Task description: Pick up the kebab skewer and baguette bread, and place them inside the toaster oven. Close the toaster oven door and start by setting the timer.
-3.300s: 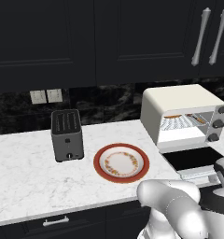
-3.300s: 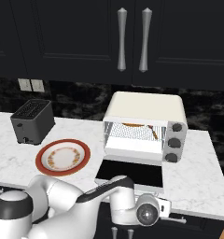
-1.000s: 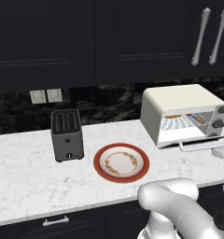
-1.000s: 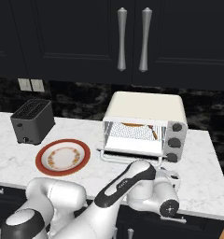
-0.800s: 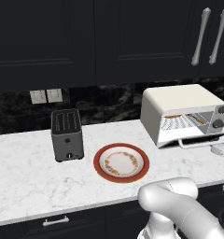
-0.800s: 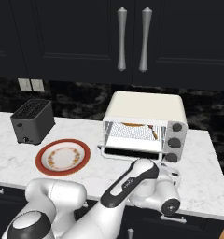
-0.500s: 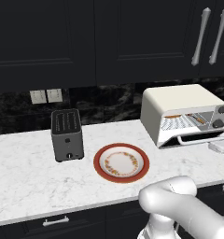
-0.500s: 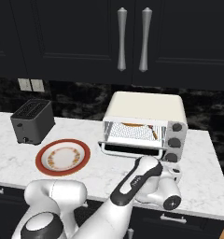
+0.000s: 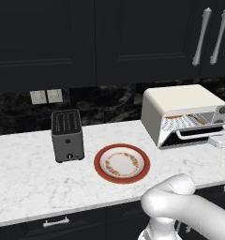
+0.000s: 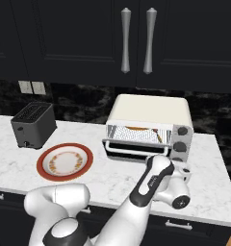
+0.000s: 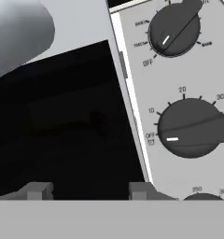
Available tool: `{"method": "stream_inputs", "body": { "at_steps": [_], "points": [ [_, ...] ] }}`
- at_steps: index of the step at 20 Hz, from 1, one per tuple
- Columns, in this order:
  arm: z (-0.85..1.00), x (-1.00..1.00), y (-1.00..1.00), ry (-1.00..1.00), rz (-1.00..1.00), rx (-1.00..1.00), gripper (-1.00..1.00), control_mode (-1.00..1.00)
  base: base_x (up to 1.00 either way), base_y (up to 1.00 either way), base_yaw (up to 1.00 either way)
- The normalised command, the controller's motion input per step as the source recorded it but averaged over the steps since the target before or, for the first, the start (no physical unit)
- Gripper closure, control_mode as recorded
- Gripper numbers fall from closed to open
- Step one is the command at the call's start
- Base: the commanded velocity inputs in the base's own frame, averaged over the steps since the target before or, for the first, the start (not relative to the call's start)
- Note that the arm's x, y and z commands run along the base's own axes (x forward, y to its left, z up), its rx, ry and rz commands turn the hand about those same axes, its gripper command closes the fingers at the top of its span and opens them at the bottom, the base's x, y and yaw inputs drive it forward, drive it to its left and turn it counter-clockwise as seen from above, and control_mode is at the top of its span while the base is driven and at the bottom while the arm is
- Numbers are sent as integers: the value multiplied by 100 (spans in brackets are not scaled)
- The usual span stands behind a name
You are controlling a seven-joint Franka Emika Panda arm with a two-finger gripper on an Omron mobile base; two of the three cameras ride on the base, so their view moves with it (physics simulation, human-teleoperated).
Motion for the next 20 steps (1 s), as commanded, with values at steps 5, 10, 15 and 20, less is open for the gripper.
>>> {"method": "stream_inputs", "body": {
  "at_steps": [5,10,15,20],
  "points": [
    [0,54,9,-4,0,1,-100,-100,0,0,0],
    [0,46,21,-3,0,0,-100,-100,0,0,0],
    [0,12,30,-5,-3,0,-100,-100,0,0,0],
    [0,7,41,-7,-19,-1,-100,-100,0,0,0]
  ]
}}
